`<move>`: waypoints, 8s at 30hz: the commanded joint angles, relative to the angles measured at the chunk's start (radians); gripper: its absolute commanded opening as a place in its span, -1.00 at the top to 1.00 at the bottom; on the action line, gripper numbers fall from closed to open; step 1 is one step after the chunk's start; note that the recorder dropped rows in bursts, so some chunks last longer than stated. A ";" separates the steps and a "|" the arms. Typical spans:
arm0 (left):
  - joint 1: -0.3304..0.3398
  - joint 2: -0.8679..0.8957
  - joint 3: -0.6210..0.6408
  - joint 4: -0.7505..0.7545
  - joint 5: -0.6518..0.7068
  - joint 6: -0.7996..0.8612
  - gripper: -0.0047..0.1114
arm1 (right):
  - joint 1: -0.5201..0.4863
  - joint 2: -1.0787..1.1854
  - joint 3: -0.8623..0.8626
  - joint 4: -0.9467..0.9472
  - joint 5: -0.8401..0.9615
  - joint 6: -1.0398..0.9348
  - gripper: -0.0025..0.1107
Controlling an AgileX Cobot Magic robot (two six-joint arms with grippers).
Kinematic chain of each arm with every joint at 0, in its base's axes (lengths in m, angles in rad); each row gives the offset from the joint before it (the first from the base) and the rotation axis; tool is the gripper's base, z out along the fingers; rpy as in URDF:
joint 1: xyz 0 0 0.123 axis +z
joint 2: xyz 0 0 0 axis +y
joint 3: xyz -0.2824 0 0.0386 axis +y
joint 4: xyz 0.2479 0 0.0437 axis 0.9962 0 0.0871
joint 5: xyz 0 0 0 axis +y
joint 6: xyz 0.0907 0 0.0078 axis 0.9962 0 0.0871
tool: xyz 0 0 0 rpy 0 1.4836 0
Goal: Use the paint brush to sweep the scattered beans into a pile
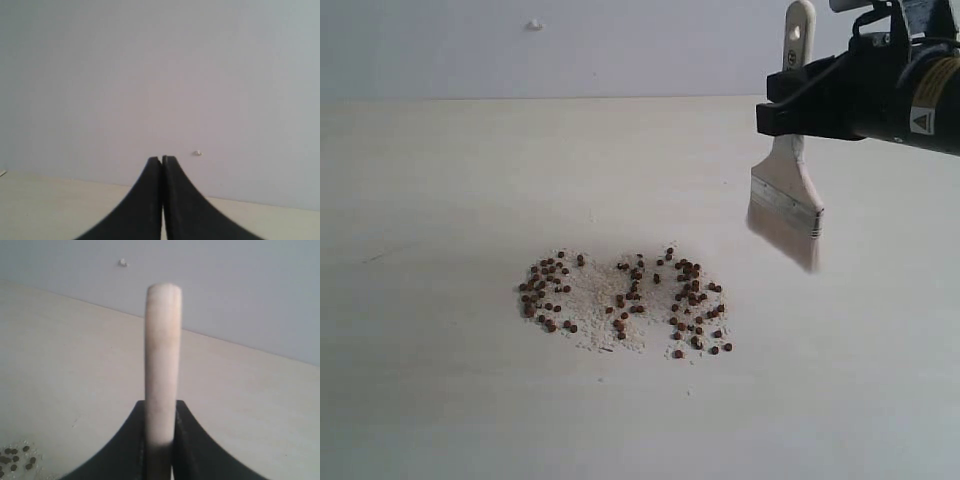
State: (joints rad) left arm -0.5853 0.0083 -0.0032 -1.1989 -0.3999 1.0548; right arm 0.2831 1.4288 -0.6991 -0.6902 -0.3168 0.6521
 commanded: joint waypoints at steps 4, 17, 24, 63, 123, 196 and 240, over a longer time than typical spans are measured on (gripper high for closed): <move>-0.004 -0.005 0.003 -0.017 0.005 -0.009 0.92 | -0.004 -0.010 0.005 -0.008 -0.037 -0.034 0.96; -0.004 -0.005 0.003 -0.017 0.005 -0.009 0.92 | -0.004 -0.010 0.005 -0.031 -0.055 -0.059 0.96; -0.004 -0.005 0.003 -0.019 0.046 -0.009 0.92 | -0.004 -0.010 0.005 -0.053 -0.021 -0.055 0.96; 0.197 -0.008 0.003 0.010 0.308 -0.009 0.92 | 0.098 -0.240 0.128 0.589 -0.105 -0.696 0.96; 0.197 -0.008 0.003 0.010 0.319 -0.009 0.92 | 0.860 0.824 -0.600 1.961 -0.836 -0.779 0.96; 0.197 -0.008 0.003 0.010 0.319 -0.009 0.92 | 0.891 0.662 -0.600 2.303 -0.745 -1.678 0.96; 0.197 -0.008 0.003 0.010 0.319 -0.009 0.92 | 0.820 0.669 -0.600 2.318 -0.904 -1.345 0.96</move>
State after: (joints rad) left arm -0.3904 0.0066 -0.0032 -1.1927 -0.0814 1.0531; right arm 1.0921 2.1246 -1.3021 1.6745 -1.2091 -0.6710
